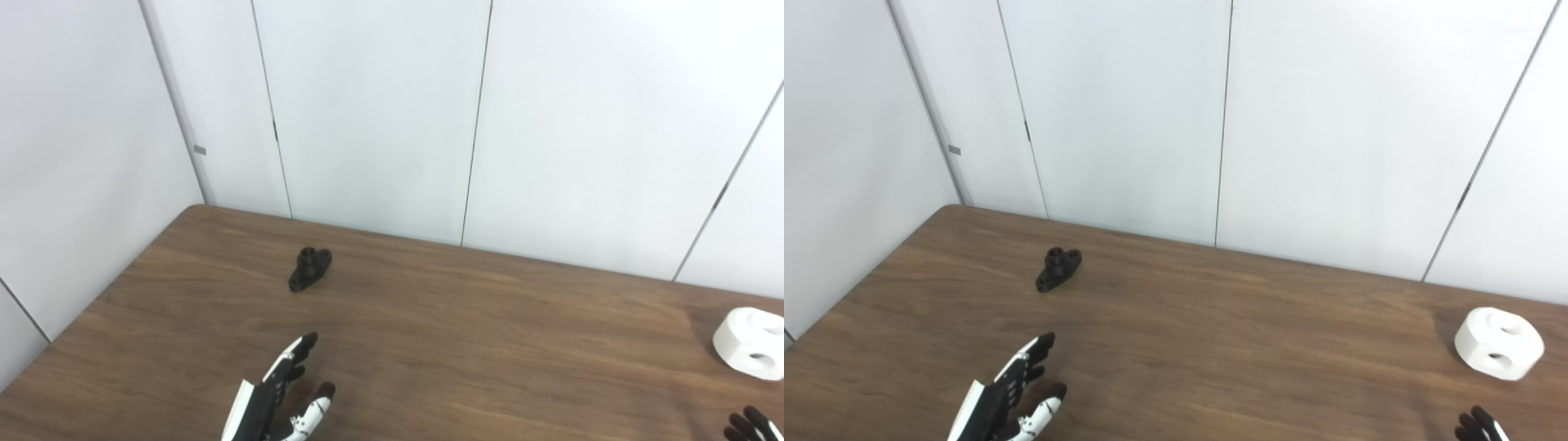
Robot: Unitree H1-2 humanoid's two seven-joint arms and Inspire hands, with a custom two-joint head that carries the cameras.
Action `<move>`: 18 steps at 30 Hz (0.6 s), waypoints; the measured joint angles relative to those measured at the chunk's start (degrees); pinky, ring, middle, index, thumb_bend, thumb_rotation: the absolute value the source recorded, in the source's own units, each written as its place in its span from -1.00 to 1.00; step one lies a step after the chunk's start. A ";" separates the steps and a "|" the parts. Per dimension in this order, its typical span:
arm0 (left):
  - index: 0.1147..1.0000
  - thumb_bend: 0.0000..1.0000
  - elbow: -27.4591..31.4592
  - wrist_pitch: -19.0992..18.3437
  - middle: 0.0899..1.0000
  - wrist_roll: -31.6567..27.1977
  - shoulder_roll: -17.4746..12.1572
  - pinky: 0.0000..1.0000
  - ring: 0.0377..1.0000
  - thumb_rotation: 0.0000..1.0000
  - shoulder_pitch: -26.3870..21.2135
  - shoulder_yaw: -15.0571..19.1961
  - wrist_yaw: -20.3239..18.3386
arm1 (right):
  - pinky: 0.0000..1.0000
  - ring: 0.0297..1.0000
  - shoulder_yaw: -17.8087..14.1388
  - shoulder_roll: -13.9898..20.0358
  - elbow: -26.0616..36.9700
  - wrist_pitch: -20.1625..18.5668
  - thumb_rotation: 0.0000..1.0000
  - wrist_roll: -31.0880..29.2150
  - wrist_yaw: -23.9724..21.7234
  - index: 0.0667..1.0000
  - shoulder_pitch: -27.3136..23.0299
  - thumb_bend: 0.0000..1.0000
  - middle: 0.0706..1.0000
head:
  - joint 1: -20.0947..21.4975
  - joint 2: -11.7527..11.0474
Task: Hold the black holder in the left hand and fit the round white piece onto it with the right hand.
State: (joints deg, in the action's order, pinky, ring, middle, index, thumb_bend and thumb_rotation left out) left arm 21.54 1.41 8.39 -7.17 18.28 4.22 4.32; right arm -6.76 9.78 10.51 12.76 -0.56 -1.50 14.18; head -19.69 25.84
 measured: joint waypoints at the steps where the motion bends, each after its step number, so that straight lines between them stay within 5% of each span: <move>1: 0.76 0.06 0.29 -0.40 0.81 0.49 -0.02 0.77 0.86 -0.43 -0.11 0.14 0.23 | 0.73 0.78 -0.02 0.00 0.05 -0.23 1.00 -0.11 -0.01 0.80 0.05 0.28 0.78 | 0.09 0.09; 9: 0.78 0.37 1.64 -5.41 0.83 4.46 -0.44 0.76 0.84 -0.33 -2.87 2.11 2.28 | 0.67 0.77 -0.21 0.21 0.41 -1.12 1.00 -0.34 -0.41 0.80 0.59 0.33 0.77 | 0.35 0.44; 18: 0.75 0.61 1.51 -12.06 0.86 13.89 -0.94 0.86 0.89 -0.20 -11.66 4.62 4.28 | 0.58 0.71 -0.15 0.18 0.47 -1.12 0.96 -0.36 -0.41 0.75 0.56 0.40 0.73 | 0.79 0.61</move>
State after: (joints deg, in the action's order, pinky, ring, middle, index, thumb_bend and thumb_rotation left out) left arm 23.06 -10.66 22.28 -8.12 6.62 8.83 8.60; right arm -6.91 9.97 10.98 11.64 -0.91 -1.91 14.75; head -18.90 26.45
